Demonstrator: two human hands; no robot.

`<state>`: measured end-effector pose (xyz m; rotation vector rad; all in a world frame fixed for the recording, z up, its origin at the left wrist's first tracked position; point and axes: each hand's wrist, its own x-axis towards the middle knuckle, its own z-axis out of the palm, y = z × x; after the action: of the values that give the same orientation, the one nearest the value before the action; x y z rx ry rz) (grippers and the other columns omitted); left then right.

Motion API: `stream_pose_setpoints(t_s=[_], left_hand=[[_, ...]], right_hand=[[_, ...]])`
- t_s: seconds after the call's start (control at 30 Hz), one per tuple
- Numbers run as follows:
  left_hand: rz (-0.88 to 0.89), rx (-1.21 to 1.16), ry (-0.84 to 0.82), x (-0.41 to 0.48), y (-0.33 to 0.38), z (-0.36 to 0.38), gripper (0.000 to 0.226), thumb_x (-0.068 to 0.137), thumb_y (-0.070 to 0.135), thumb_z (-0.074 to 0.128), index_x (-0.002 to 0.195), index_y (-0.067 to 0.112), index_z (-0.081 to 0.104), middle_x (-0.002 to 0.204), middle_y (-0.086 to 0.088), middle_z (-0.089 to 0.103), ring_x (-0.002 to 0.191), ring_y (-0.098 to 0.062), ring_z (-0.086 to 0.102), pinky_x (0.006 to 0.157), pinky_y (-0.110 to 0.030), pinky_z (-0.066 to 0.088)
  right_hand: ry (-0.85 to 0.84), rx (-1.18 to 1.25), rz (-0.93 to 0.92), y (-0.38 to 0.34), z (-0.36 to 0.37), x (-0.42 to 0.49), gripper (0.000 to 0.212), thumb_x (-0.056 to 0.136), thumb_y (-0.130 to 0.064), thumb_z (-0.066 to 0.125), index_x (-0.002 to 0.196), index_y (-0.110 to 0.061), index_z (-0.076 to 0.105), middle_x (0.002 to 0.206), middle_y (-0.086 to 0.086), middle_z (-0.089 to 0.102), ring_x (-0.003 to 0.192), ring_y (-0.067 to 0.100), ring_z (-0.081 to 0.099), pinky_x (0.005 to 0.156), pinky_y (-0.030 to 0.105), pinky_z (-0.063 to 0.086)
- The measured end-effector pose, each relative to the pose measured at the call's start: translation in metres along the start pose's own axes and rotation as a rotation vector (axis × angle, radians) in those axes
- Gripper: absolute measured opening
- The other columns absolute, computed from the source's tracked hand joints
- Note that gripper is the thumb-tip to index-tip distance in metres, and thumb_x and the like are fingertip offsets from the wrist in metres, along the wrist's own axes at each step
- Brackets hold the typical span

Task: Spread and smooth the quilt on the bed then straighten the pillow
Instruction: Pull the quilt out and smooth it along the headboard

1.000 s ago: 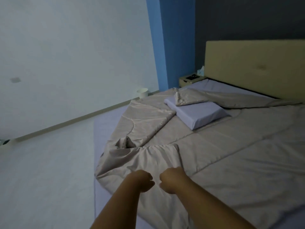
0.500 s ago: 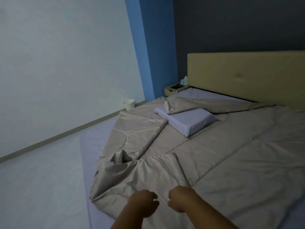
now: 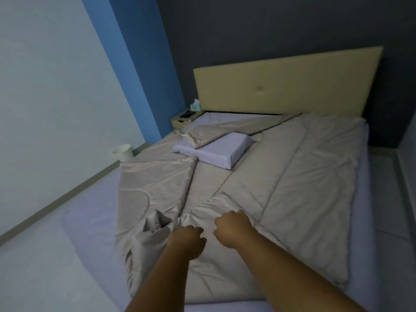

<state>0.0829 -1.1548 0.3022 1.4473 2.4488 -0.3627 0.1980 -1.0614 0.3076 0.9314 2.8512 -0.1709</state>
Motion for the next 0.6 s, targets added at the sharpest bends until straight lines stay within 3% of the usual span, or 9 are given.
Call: stream_pose_setpoints(t_s=[0.2,0.43,0.6], left_hand=[[0.064,-0.006,0.069,0.037,0.015,-0.024,0.051,0.095,0.050,0.033,0.142,0.031,0.038,0.151,-0.002,0.038,0.136,-0.026,0.038,0.112,-0.043,0.030],[0.140,-0.027,0.068,0.098,0.011,-0.029,0.051,0.095,0.048,0.034,0.143,0.029,0.038,0.149,-0.003,0.041,0.133,-0.026,0.040,0.109,-0.043,0.034],[0.246,-0.016,0.077,0.181,-0.031,-0.014,0.057,0.096,0.046,0.034,0.148,0.026,0.026,0.152,-0.002,0.034,0.134,-0.027,0.036,0.108,-0.043,0.033]], right_hand=[[0.009,0.009,0.057,0.024,-0.019,0.014,0.039,0.098,-0.032,0.039,0.132,-0.014,0.047,0.138,0.010,0.048,0.125,0.027,0.042,0.105,0.037,0.027],[0.057,0.033,0.151,0.044,-0.008,0.067,0.034,0.097,-0.031,0.039,0.122,-0.015,0.054,0.122,0.008,0.059,0.111,0.026,0.051,0.093,0.036,0.034],[0.104,0.115,0.270,0.044,0.027,0.139,0.038,0.097,-0.036,0.037,0.128,-0.017,0.049,0.127,0.004,0.055,0.116,0.025,0.047,0.100,0.037,0.031]])
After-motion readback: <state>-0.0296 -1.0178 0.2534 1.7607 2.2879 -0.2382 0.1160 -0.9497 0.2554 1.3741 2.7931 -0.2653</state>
